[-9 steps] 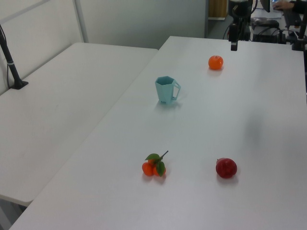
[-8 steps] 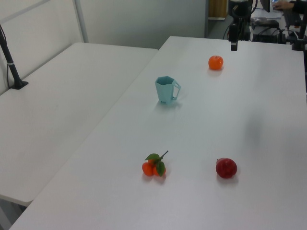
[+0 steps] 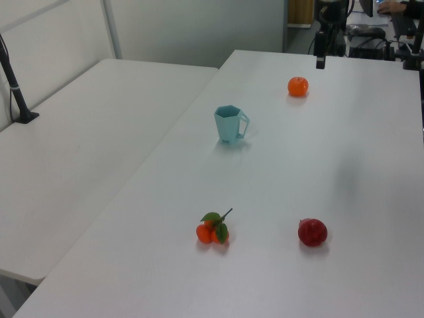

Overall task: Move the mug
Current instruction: 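Move the open gripper down over the teal mug's rim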

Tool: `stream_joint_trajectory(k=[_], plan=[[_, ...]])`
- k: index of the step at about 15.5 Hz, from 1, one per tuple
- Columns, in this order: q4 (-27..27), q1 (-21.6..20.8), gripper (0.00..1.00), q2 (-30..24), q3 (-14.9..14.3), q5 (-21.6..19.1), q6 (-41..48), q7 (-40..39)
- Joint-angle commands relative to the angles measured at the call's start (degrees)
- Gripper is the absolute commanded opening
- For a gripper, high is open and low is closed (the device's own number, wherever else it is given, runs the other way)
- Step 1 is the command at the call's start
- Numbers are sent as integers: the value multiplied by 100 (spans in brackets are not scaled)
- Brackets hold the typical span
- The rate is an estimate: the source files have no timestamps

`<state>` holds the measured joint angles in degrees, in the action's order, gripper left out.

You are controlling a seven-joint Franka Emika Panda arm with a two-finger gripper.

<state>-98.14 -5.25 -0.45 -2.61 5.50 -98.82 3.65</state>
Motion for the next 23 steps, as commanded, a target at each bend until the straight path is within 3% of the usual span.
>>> stream_joint_trajectory(k=[1,6,12,23], plan=[[67,-38,100,220,-82,-102,-637,-137],[102,-46,100,686,-82,-154,-1788,-84],[682,-64,100,1714,-73,-76,-2342,-84],[656,-91,100,2734,-38,-5,-3890,-110]])
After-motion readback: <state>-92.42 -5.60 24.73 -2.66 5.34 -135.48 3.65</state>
